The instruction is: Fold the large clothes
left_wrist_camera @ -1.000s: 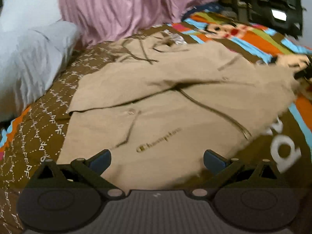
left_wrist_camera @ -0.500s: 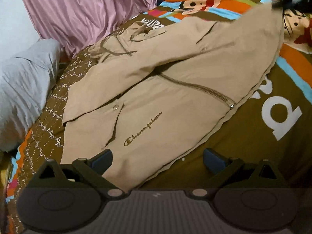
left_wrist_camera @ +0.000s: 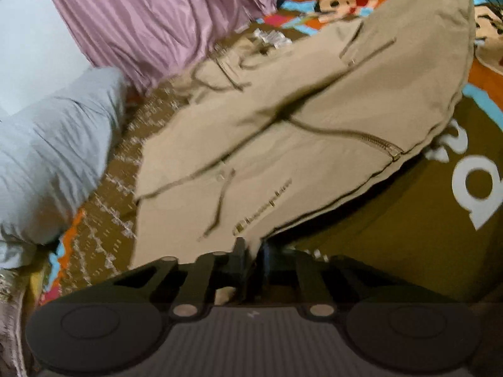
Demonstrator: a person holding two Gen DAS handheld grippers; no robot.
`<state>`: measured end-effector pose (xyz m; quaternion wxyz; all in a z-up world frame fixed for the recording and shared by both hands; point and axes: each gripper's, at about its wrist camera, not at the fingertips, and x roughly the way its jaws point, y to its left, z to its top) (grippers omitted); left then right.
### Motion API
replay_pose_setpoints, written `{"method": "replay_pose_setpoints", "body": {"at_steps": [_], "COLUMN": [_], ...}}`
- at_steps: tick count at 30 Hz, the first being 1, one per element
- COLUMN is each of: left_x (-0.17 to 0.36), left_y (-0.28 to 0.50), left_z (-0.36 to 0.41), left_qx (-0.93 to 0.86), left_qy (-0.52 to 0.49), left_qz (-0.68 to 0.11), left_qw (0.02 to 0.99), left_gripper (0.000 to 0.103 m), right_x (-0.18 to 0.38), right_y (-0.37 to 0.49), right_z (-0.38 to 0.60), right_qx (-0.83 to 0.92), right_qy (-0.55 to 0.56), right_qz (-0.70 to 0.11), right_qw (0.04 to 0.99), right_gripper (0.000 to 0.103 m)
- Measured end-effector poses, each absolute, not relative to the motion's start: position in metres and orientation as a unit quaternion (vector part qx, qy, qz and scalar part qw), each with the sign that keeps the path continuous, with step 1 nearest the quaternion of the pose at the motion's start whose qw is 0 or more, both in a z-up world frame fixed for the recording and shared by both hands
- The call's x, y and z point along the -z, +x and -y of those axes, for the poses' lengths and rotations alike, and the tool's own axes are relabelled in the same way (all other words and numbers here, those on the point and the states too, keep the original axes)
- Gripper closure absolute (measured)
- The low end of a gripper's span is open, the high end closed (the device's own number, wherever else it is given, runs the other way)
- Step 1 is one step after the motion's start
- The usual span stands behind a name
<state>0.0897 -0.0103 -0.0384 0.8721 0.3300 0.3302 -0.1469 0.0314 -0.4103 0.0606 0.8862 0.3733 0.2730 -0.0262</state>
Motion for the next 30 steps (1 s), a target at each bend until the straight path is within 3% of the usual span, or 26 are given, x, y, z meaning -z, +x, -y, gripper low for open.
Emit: {"method": "replay_pose_setpoints", "body": {"at_steps": [5,11,17,19,21,24,27,30], "left_x": [0.005,-0.020,-0.002,-0.006,-0.013,-0.021,-0.033,-0.050], "left_y": [0.074,0.042,0.063,0.069,0.075,0.093,0.118,0.154], "left_z": [-0.002,-0.024,-0.045,-0.054,-0.069,-0.087,-0.095,-0.100], "left_qx": [0.166,0.224,0.259,0.266,0.268,0.266,0.231,0.204], "left_qy": [0.310,0.281,0.208,0.184,0.160,0.129,0.110,0.093], "left_qz": [-0.300,-0.342,-0.423,-0.428,-0.429,-0.443,-0.437,-0.416], "left_qw": [0.887,0.868,0.843,0.844,0.847,0.846,0.862,0.881], "left_gripper": [0.101,0.100,0.083,0.051,0.036,0.026,0.014,0.005], "right_x": [-0.056,-0.071,-0.048,-0.045,-0.048,-0.059,-0.079,-0.105], "right_y": [0.010,-0.045,-0.060,-0.059,-0.058,-0.051,-0.034,-0.009], "right_z": [0.410,0.405,0.394,0.394,0.396,0.400,0.401,0.396], "right_qx": [0.036,0.043,0.067,0.072,0.079,0.085,0.082,0.061], "right_qy": [0.381,0.363,0.293,0.284,0.266,0.232,0.181,0.132], "right_qz": [-0.265,-0.268,-0.346,-0.356,-0.356,-0.353,-0.354,-0.347], "right_qw": [0.885,0.891,0.889,0.887,0.893,0.902,0.914,0.926], "right_gripper": [0.091,0.091,0.086,0.076,0.065,0.044,0.036,0.014]}}
